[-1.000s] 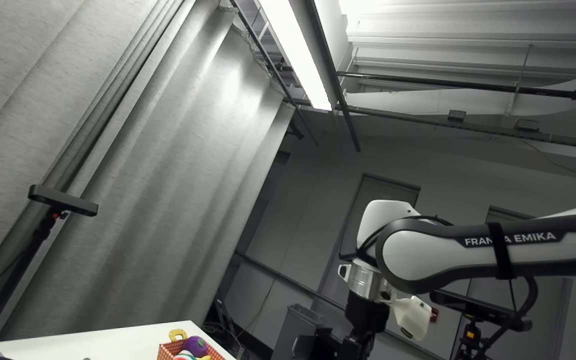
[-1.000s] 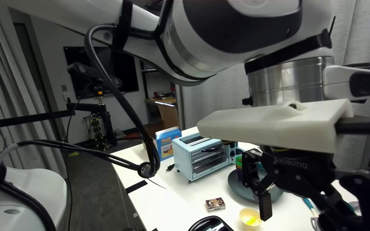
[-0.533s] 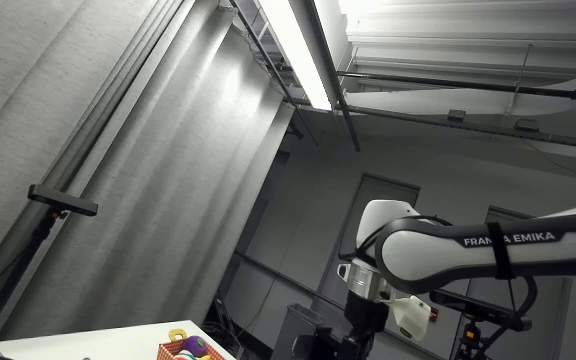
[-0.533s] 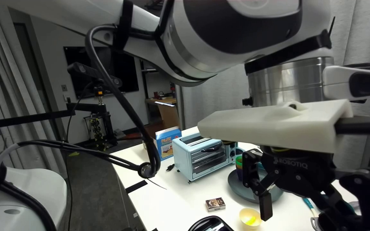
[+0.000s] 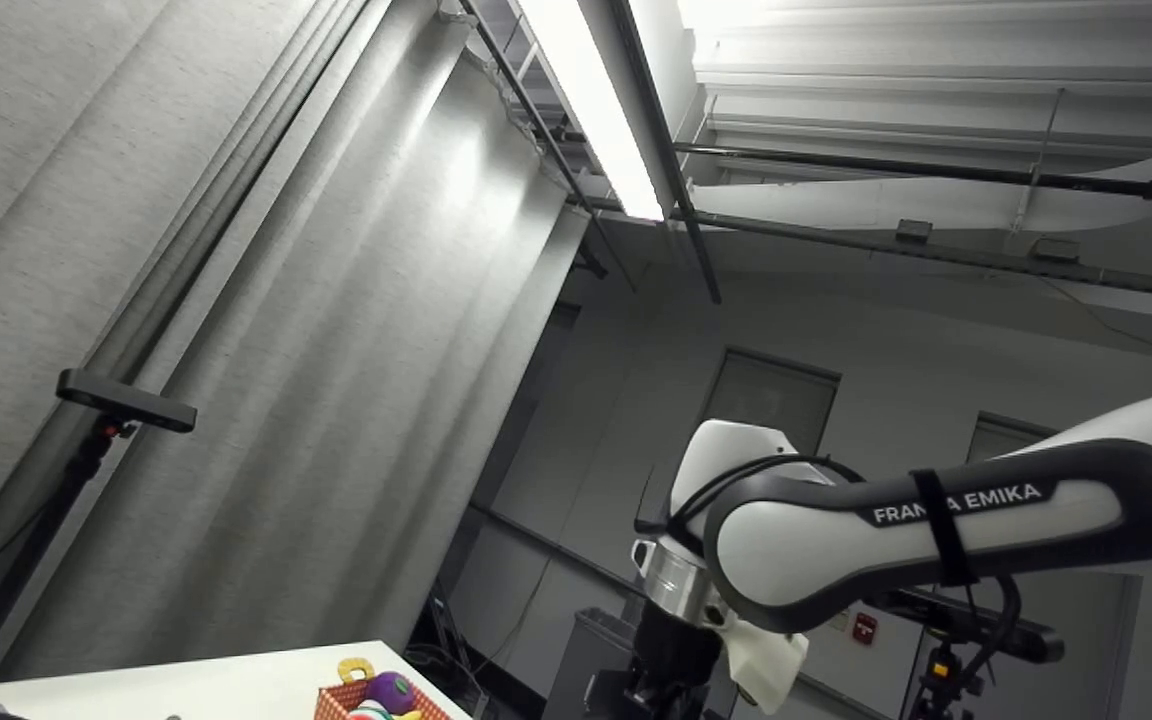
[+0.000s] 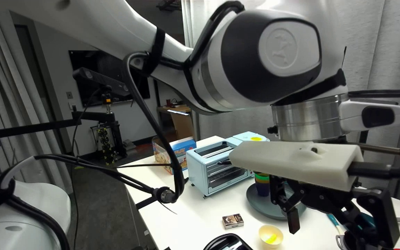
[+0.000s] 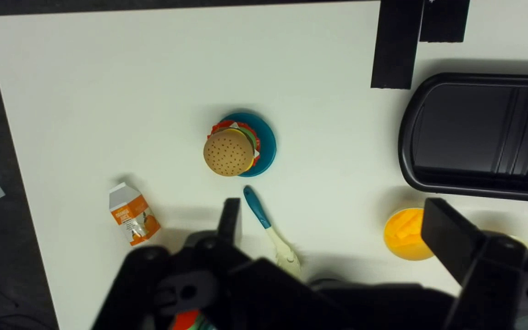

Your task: Put the things in the white bowl in the pot

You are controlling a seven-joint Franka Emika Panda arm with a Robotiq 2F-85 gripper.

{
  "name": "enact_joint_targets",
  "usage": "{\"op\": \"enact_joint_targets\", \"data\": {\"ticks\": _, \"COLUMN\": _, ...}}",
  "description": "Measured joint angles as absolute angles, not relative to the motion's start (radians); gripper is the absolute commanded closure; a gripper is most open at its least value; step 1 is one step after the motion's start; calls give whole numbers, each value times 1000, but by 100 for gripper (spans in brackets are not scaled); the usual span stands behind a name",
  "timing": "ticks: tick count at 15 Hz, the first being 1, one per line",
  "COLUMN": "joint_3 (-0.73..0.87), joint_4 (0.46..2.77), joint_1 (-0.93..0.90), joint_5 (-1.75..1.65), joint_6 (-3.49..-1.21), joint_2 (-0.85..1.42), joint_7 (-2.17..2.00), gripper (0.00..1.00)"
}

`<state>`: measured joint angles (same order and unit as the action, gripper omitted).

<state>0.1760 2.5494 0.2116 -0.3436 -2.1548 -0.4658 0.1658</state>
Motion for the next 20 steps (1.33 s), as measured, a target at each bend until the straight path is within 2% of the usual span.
{"op": "enact_joint_targets", "data": {"ticks": 14, "joint_3": 88, "joint_4": 2505, "joint_1": 85, "joint_5": -46, "joint_6": -2332, "joint_2": -224, "joint_7": 48, "gripper": 0}}
{"op": "enact_joint_targets", "data": {"ticks": 20, "joint_3": 87, "joint_4": 2502, "joint_1": 84, "joint_5": -46, "joint_6": -2332, "joint_2": -214, "joint_7": 47, "gripper": 0}}
